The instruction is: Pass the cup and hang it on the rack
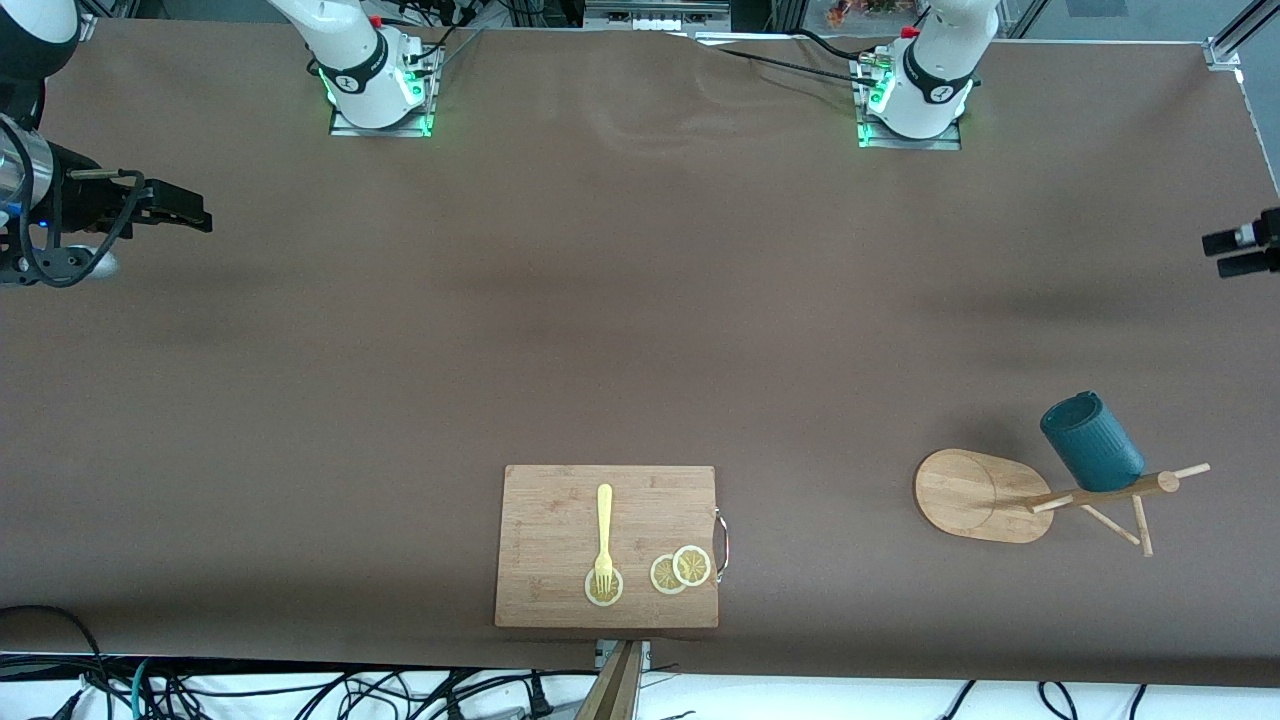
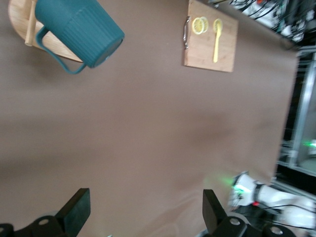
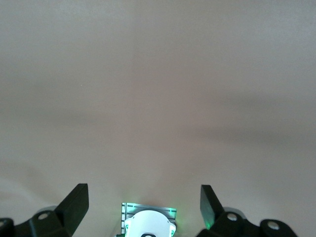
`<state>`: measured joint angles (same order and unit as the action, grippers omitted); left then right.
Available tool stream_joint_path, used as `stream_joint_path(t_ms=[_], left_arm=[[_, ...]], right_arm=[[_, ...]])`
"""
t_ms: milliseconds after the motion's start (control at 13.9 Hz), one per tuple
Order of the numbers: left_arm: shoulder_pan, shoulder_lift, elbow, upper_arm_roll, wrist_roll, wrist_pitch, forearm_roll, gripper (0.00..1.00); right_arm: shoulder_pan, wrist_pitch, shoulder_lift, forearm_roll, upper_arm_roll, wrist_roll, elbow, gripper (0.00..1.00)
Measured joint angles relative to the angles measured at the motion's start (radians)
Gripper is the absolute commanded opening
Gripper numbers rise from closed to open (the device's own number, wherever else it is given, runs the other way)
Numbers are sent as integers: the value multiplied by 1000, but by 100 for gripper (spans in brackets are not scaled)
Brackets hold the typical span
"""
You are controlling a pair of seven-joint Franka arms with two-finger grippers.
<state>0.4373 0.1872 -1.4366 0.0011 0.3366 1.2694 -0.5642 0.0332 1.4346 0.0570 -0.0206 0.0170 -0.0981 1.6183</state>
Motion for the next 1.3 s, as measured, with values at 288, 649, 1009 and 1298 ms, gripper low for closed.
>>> stream_joint_path(t_ms=[288,649,1009,1298], left_arm=[[-282,-143,-51,164,-16,-1,153,100],[-439,-285,-144,166,-173,14,298,100],[-509,-318,-230,104,-279,118,456,100],[-515,-357,-355,-28,-415,233,510,100]], right_arm=[[0,5,0,0,-9,0,0,100],[1,5,0,0,-16,0,-1,100],[1,5,0,0,-22,0,-1,100],[1,5,0,0,-22,0,-1,100]])
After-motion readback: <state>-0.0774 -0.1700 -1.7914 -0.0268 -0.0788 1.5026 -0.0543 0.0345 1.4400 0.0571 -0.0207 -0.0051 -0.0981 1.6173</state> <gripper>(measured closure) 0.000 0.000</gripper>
